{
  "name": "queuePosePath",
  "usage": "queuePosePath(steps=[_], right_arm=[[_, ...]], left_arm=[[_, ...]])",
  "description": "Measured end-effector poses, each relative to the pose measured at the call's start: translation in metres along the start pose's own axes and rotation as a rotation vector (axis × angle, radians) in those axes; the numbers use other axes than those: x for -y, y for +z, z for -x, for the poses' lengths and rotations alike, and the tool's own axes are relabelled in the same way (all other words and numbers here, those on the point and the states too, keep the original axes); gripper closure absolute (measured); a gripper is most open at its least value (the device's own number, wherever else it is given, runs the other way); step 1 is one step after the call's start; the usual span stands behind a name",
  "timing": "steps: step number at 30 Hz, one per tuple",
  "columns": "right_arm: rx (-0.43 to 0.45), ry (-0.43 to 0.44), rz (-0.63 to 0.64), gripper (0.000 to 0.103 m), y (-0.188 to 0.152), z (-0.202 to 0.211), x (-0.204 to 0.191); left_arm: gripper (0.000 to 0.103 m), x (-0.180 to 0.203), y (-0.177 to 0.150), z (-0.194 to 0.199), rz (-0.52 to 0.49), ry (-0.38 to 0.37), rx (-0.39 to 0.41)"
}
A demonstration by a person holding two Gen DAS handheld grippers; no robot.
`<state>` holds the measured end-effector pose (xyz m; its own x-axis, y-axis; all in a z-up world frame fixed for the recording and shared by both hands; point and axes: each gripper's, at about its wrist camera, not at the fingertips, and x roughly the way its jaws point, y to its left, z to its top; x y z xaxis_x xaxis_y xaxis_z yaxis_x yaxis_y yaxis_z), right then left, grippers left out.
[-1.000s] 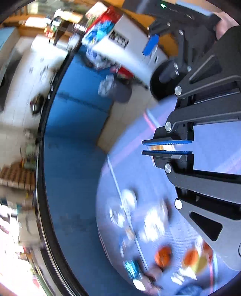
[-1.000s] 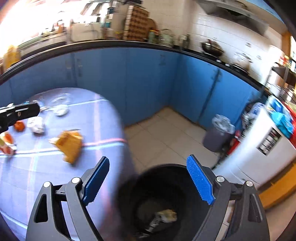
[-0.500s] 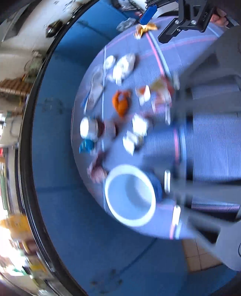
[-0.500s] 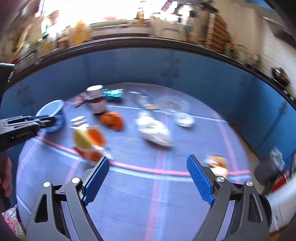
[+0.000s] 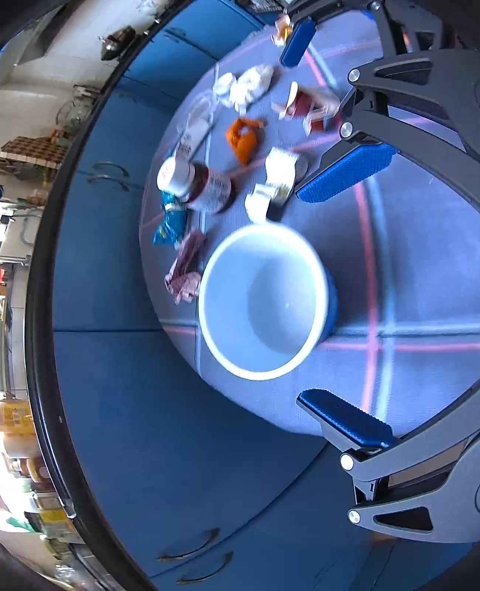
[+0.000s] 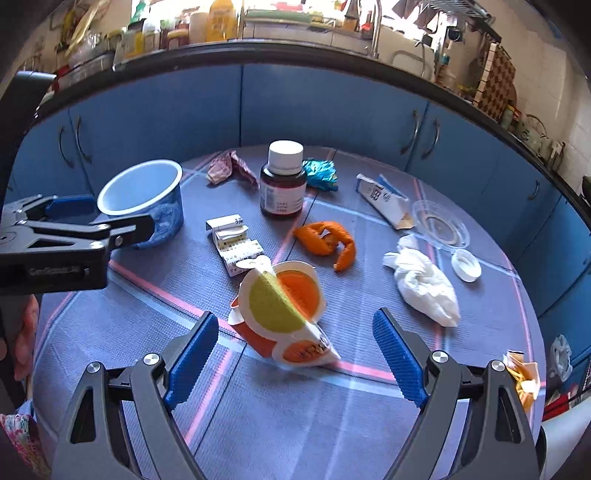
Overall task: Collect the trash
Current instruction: 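Bring both grippers back over the table, then grip the white bowl rim with the left gripper while the right grasps the orange carton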
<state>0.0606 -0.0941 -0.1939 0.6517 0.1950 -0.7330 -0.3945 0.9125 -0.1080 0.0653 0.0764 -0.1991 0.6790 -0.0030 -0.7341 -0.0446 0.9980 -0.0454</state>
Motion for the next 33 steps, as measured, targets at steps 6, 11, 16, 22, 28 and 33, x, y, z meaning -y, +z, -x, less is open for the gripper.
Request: queuePosePath(steps=[6,11,16,22,28,33], right_arm=[[-0.03,0.022,-0.018,0.04,0.005,-0.017,0.003],[-0.043,0.039,-0.012,0.057,0.006,-0.023,0.004],[-0.029,0.031,-0.042,0.063,0.006,-0.013,0.016],[-0.001,0.005,-0.097,0.065,0.003,0.007,0.041],[0.038,-0.039,-0.136,0.065,-0.004,0.036,0.067],[0.063,-0.086,-0.173,0.068,-0.013,0.057,0.095]], left_arm=[[0.007,-0.004,0.013,-0.019,-0.003,-0.004,0.001],[0.023,-0.002,0.019,-0.028,-0.016,-0.014,-0.016],[0.026,0.001,0.02,-0.023,-0.022,-0.014,0.004],[0.026,0.02,0.022,-0.004,-0.049,-0.026,0.042],[0.026,0.052,0.025,0.017,-0.1,-0.064,0.075],[0.026,0.087,0.028,0.03,-0.155,-0.109,0.096]])
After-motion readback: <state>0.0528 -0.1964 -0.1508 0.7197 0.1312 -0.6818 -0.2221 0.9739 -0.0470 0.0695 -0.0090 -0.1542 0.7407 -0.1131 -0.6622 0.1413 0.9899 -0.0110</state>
